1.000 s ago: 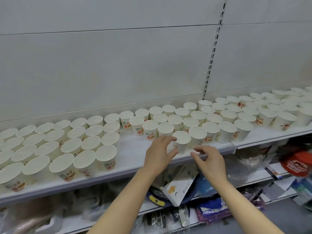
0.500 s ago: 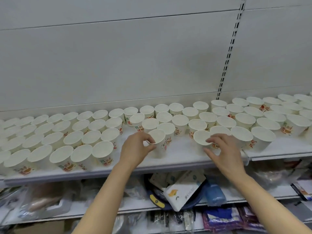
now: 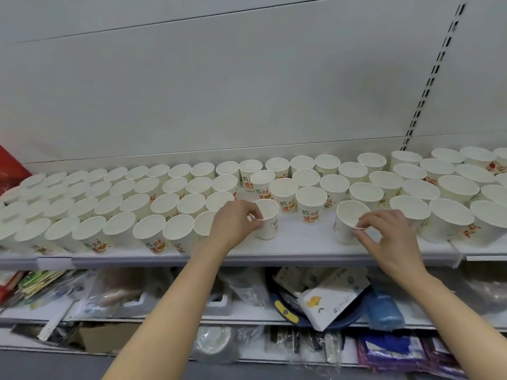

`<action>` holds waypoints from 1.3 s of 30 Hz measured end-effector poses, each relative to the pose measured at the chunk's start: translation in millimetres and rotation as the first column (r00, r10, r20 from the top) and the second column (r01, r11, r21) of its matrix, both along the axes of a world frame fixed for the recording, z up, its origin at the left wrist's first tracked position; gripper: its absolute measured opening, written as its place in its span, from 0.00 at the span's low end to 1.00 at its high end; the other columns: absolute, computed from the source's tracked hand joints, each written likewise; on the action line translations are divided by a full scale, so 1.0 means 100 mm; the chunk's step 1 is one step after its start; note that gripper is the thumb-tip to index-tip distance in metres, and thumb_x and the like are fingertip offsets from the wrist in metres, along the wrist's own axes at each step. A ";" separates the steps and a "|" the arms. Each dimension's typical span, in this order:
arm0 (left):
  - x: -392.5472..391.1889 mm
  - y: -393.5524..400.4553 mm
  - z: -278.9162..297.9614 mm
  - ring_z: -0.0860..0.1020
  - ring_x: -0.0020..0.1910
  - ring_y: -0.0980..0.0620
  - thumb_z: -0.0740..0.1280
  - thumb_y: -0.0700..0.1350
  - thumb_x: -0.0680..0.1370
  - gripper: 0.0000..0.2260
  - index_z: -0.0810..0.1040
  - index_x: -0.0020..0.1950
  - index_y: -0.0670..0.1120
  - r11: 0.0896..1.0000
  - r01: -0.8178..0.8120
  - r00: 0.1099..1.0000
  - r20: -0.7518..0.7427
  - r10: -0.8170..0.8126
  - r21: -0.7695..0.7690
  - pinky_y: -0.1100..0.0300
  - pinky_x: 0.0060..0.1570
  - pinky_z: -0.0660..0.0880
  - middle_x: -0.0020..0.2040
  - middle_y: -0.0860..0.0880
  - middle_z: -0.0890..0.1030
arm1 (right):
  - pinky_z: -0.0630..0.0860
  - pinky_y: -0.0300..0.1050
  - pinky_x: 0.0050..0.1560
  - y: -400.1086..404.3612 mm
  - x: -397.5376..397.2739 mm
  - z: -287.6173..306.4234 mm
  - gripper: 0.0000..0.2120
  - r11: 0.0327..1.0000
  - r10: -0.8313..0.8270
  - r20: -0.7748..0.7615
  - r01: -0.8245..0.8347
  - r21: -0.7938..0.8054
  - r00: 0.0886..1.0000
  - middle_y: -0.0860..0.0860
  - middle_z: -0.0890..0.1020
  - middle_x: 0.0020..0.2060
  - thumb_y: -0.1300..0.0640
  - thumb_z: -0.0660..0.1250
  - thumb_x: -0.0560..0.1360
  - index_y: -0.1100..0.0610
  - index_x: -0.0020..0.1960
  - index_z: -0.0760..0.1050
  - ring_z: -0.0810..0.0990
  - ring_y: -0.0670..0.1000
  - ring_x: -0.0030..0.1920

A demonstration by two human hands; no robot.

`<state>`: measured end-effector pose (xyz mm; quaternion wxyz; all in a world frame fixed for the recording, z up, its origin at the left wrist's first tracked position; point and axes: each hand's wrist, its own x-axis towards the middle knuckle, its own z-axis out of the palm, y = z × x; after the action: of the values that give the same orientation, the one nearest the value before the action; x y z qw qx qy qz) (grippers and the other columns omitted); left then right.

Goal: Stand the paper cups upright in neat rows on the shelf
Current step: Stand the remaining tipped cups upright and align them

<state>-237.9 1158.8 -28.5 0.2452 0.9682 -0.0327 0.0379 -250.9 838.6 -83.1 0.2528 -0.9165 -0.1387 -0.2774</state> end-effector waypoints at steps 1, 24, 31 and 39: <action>-0.01 0.00 0.00 0.78 0.49 0.55 0.74 0.50 0.72 0.03 0.81 0.41 0.55 1.000 0.013 1.000 0.006 -0.013 0.001 0.56 0.49 0.75 0.47 0.56 0.82 | 0.68 0.46 0.50 0.04 0.03 -0.01 0.06 1.000 -0.012 -0.006 0.012 -0.004 1.000 0.50 0.81 0.42 0.57 0.76 0.68 0.56 0.40 0.79 0.74 0.57 0.49; 0.92 0.25 0.43 0.80 0.53 0.53 0.76 0.42 0.71 0.13 0.83 0.54 0.50 0.948 0.179 0.982 -0.014 -0.189 -0.263 0.62 0.49 0.76 0.56 0.54 0.82 | 0.74 0.31 0.40 1.48 -0.01 0.41 0.24 0.569 0.351 -0.359 0.107 0.815 0.865 0.47 0.80 0.51 0.53 0.76 0.69 0.51 0.62 0.71 0.79 0.44 0.48; 1.27 0.18 0.05 0.79 0.49 0.51 0.72 0.49 0.72 0.06 0.84 0.49 0.53 0.955 0.168 0.982 0.047 -0.185 0.245 0.59 0.38 0.70 0.47 0.52 0.83 | 0.75 0.36 0.48 1.56 0.02 0.36 0.23 0.552 0.361 -0.350 0.105 0.827 0.864 0.45 0.80 0.54 0.50 0.73 0.71 0.49 0.64 0.70 0.79 0.43 0.52; 1.29 0.35 0.16 0.79 0.43 0.48 0.68 0.48 0.74 0.05 0.84 0.45 0.50 0.818 0.212 0.956 0.062 -0.288 0.534 0.60 0.34 0.63 0.40 0.50 0.83 | 0.76 0.35 0.45 1.58 0.09 0.34 0.25 0.568 0.377 -0.351 0.086 0.819 0.857 0.45 0.80 0.52 0.51 0.75 0.69 0.48 0.63 0.70 0.79 0.42 0.49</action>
<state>-108.6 1193.7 -12.7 -0.0266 0.9802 -0.1857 0.0628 -242.3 996.8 -49.2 0.6921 -0.7204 -0.0055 -0.0452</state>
